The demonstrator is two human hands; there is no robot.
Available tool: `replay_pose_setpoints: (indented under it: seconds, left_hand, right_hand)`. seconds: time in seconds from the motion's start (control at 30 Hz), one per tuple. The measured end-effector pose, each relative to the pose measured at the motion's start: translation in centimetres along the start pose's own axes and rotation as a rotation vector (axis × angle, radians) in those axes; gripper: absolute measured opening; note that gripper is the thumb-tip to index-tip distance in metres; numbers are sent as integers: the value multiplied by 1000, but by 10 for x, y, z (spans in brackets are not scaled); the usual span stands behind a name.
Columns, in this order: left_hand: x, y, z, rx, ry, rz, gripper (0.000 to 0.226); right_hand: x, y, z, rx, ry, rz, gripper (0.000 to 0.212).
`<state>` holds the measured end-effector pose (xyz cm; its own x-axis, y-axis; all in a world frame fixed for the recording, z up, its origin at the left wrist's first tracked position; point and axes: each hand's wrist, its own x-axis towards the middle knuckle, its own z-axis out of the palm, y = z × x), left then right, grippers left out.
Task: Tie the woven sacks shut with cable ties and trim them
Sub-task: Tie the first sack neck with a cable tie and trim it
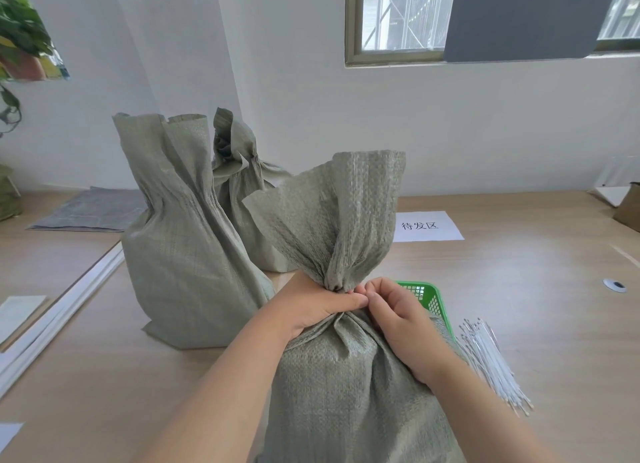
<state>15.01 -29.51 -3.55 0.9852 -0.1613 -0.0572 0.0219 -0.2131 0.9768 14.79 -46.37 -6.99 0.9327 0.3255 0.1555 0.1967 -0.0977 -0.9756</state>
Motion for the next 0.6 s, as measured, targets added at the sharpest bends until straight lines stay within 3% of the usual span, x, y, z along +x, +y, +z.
replay_pose_setpoints:
  seconds: [0.13, 0.37, 0.47, 0.6]
  left_hand:
    - [-1, 2, 1, 47, -2, 24, 32]
    - [-2, 2, -2, 82, 1, 23, 21]
    - [-3, 3, -4, 67, 12, 29, 26]
    - [-3, 1, -6, 52, -2, 19, 30]
  right_hand:
    - [-1, 1, 1, -34, 39, 9, 21]
    - [-3, -2, 1, 0, 149, 73, 25]
    - [-2, -6, -1, 5, 178, 86, 12]
    - [2, -18, -10, -372, 68, -40, 15]
